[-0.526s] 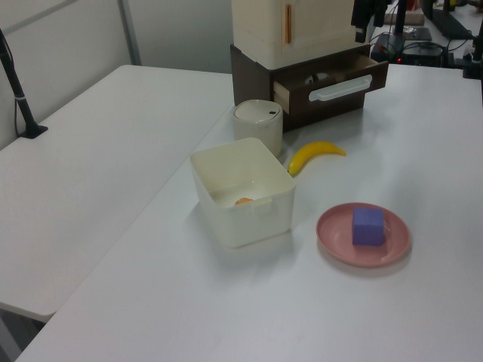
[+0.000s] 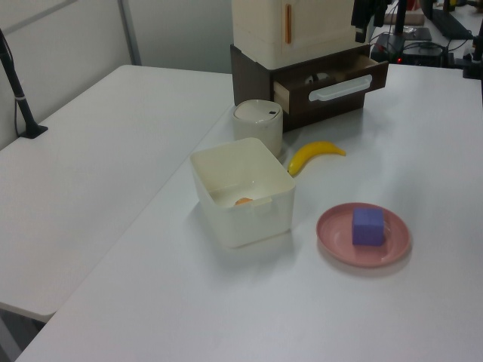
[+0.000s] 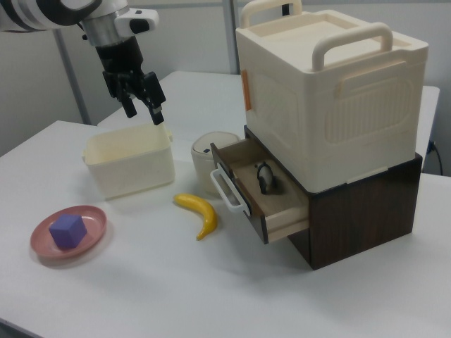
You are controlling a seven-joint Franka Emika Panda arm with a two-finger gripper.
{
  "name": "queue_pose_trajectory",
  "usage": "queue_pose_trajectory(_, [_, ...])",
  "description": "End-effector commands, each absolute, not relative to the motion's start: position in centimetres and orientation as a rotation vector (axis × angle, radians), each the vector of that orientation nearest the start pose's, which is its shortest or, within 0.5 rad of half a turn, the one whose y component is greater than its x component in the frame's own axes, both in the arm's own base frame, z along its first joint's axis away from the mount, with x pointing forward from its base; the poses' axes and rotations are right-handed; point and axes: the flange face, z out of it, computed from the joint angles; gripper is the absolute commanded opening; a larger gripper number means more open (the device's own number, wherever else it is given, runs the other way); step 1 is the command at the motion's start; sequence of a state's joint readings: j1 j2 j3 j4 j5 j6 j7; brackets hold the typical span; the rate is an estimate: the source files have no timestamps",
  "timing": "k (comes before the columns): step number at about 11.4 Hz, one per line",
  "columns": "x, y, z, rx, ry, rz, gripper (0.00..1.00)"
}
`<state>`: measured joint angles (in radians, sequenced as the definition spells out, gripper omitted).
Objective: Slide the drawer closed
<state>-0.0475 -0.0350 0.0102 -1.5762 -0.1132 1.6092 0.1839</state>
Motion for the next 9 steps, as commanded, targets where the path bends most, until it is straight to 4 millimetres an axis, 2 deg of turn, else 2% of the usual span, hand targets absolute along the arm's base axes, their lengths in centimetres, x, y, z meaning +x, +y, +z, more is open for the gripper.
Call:
queue_pose_trajectory(1, [53.9,-3.13,64.74,-3.224,0.218,-0.108,1.0])
queue_pose_trajectory(2, [53.87,-3.13,65.15,-3.224,0.214,-0.118,1.0])
queue_pose_trajectory(8, [53.29,-3.21,64.46,-3.221,0.136,-0.007,0.99])
queue_pose_trajectory(9, [53.28,-3.44,64.45,-3.211,0.157,-0.007,0.8])
